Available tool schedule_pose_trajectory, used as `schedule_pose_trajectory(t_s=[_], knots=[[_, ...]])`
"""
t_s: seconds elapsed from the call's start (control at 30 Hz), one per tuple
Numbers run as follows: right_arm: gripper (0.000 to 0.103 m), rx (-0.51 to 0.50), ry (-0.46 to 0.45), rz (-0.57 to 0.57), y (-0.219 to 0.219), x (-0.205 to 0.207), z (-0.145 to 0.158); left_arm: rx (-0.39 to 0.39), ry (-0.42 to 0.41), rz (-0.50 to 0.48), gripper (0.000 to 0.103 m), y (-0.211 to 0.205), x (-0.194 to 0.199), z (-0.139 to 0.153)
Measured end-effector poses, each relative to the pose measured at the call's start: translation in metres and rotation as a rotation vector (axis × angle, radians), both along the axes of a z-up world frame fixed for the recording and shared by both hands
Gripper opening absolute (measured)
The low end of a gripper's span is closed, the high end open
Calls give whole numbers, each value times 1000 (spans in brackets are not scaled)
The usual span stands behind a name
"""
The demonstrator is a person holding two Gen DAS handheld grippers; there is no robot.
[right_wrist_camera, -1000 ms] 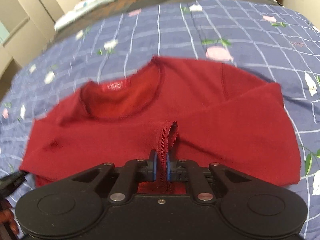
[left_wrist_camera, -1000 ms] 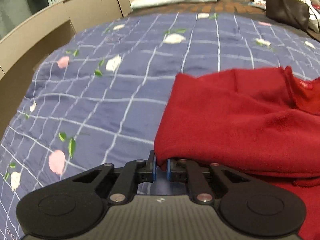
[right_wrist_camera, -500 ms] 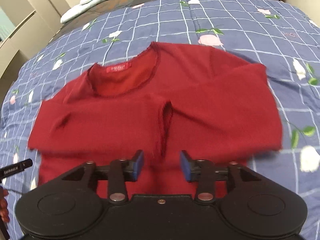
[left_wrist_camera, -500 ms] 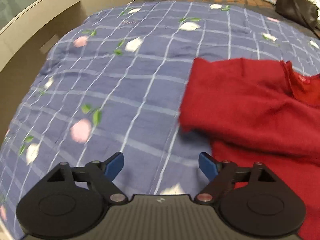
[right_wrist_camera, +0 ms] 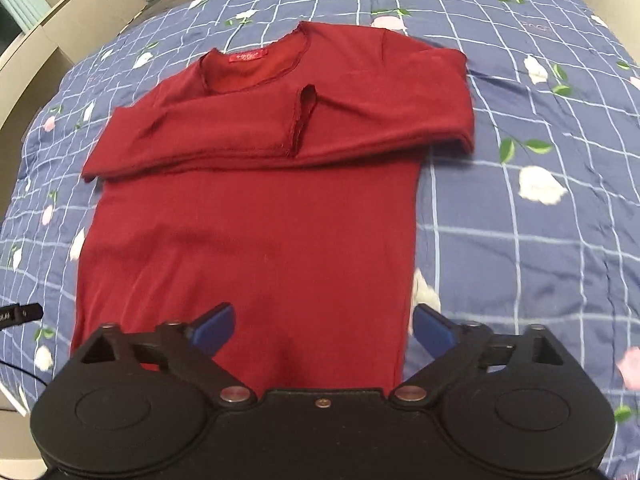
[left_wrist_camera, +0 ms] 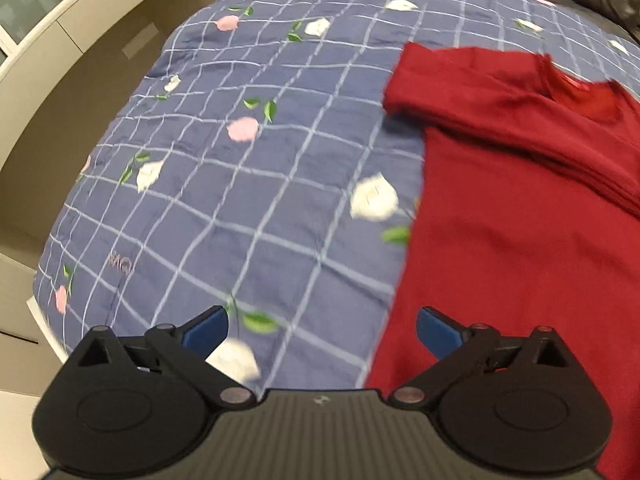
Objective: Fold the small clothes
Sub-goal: 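Release the sleeves and move both grippers toward the sweater hem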
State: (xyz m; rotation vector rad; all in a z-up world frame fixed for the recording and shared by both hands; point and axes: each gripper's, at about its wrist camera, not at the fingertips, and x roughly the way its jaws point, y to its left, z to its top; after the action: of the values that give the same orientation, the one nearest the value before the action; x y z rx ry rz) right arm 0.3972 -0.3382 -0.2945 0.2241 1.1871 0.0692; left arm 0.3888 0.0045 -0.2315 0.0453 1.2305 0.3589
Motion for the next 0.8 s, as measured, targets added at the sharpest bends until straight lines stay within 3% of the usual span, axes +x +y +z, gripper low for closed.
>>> schedule_pose_trajectory(t_s=[0.33,0.57,0.8], knots=[[102,-41,-4,12,30,-61,17,-30,49,-140,102,-31,-50,10],[102,-170,-26,138,67,-128,23,-48,14,-156,102,-27,-90,23],[102,-166,75,143,83,-189,-1,-27,54,-181,102,-17,-126,24]])
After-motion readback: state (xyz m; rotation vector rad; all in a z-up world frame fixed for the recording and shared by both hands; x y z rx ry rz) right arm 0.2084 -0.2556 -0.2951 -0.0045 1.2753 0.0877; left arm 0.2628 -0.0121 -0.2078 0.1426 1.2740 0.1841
